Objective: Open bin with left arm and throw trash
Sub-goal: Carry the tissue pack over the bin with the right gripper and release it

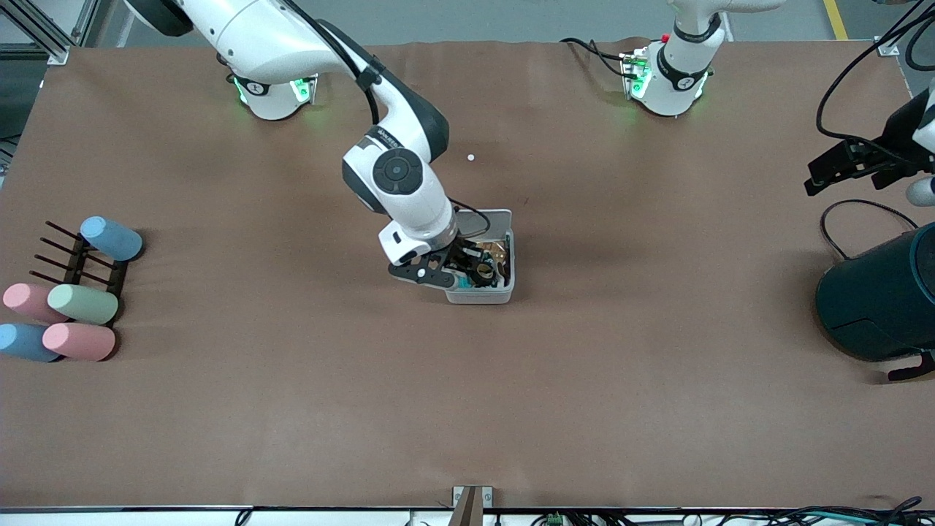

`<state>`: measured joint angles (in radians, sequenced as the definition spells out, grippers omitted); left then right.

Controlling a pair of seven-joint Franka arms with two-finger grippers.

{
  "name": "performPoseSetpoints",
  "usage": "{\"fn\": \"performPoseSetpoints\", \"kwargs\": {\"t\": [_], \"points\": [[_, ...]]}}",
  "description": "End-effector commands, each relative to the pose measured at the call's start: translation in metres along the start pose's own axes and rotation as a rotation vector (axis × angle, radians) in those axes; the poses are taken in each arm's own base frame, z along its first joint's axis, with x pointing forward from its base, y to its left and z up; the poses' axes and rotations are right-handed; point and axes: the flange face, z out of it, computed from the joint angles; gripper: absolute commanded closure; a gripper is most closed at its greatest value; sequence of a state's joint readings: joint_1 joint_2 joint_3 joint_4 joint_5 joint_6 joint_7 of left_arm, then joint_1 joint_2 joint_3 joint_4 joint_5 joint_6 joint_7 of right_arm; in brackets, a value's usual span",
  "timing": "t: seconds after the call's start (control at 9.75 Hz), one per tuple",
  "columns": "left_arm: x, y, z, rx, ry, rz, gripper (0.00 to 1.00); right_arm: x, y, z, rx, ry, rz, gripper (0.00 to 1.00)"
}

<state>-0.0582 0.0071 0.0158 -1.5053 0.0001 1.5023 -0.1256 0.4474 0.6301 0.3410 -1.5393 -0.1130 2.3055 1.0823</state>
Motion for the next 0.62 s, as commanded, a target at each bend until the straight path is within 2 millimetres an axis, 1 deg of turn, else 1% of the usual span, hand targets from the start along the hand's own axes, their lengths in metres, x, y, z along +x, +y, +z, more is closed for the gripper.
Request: {"fn": "performPoseSetpoints", "kwargs": {"t": [0.0, 0.1, 0.21, 0.41, 0.51], "points": [[-0.003, 0.0, -0.006, 0.012, 0.015, 0.016, 0.0, 0.01, -0.001, -0.004, 0.011, 0.004, 0.037, 0.08], [-0.003, 0.001, -0.006, 0.01, 0.015, 0.019, 0.0, 0.011, 0.0, -0.004, 0.01, 0.006, 0.031, 0.01], [-0.004, 0.003, -0.006, 0.011, 0.012, 0.027, 0.0, 0.014, 0.001, -0.006, 0.01, 0.01, 0.024, 0.0], [-0.003, 0.003, -0.006, 0.009, 0.013, 0.033, 0.0, 0.034, 0.013, -0.011, 0.006, 0.026, 0.024, 0.0], [-0.003, 0.004, -0.008, 0.009, 0.016, 0.036, 0.0, 0.052, 0.026, -0.014, 0.001, 0.029, -0.021, 0.0]]}}
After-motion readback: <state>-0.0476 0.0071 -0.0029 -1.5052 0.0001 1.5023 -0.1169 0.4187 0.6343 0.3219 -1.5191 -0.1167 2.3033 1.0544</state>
